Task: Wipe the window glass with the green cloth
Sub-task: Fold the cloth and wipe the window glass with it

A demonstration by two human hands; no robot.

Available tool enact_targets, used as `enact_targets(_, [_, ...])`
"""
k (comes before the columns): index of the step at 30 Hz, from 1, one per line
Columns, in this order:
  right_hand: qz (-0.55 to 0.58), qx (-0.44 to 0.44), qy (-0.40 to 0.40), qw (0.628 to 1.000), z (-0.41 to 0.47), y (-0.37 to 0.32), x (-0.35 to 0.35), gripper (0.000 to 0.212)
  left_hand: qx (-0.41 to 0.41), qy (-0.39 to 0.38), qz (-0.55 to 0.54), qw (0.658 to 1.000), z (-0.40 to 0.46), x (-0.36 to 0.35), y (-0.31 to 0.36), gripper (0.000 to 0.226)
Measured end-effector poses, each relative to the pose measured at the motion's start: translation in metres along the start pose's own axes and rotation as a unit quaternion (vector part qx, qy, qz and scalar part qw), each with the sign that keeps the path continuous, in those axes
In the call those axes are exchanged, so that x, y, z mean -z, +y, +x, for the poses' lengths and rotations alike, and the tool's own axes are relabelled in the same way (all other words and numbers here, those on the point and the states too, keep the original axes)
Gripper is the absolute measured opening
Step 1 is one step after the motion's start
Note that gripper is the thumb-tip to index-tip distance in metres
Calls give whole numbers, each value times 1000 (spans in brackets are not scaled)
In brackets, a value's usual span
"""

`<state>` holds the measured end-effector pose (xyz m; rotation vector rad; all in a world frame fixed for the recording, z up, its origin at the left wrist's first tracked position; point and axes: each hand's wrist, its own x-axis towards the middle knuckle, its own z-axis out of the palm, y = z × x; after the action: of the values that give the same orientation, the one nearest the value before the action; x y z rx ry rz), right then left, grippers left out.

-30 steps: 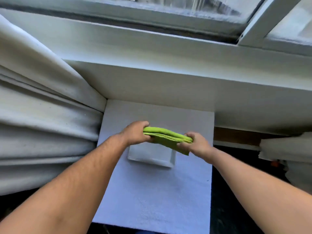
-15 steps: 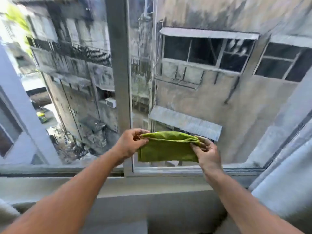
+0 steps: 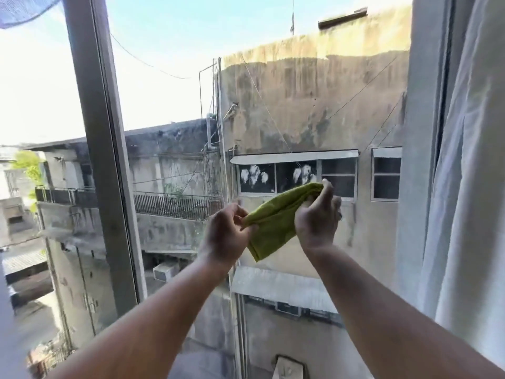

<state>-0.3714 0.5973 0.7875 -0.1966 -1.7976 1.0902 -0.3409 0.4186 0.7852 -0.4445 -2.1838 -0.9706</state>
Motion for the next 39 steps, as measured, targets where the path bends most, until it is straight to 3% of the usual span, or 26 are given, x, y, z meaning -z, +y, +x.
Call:
enact_targets(2, [-17,50,34,998,-14,5,-13,65,-111,-6,121,986,8,12,-3,32])
enact_targets(5, [-41,123,82,988,-26,19,-24,75,-345,87,309,882,51,45,2,44])
enact_targets(7, [-53,156,95,982,-29,32,-29,75,-384,138,415,813,87,66,3,52])
enact_targets(8, [-59,178,95,978,-30,39,-32,73,-359,133,460,801,100,73,0,57])
enact_targets(11, [-89,265,83,957,-25,58,-36,66,-291,115,498,809,114,75,-16,66])
enact_targets(16, [-130,363,57,921,21,74,-24,64,-313,148,492,799,123,70,-27,64])
enact_targets(23, [-115,296,139,938,63,-21,-50,67,-330,178,486,789,128,68,-36,62])
enact_targets(25, [-124,402,112,900,40,-30,-71,67,-333,179,495,782,128,68,-36,62])
enact_targets(29, [-227,659,-33,716,34,12,-54,71,-333,173,491,786,124,69,-33,61])
enact_targets(30, [-229,670,-36,706,51,20,-40,67,-331,170,489,789,124,69,-33,60])
enact_targets(31, [-225,652,-28,724,70,24,-27,63,-330,169,489,790,125,68,-32,60])
enact_targets(35, [-128,451,84,879,104,3,-15,54,-343,186,490,779,129,67,-36,59])
enact_targets(37, [-83,405,128,901,78,-17,-42,56,-346,189,489,778,129,67,-37,57])
enact_targets(39, [-93,474,65,873,43,-21,-65,67,-340,182,480,788,126,68,-35,56])
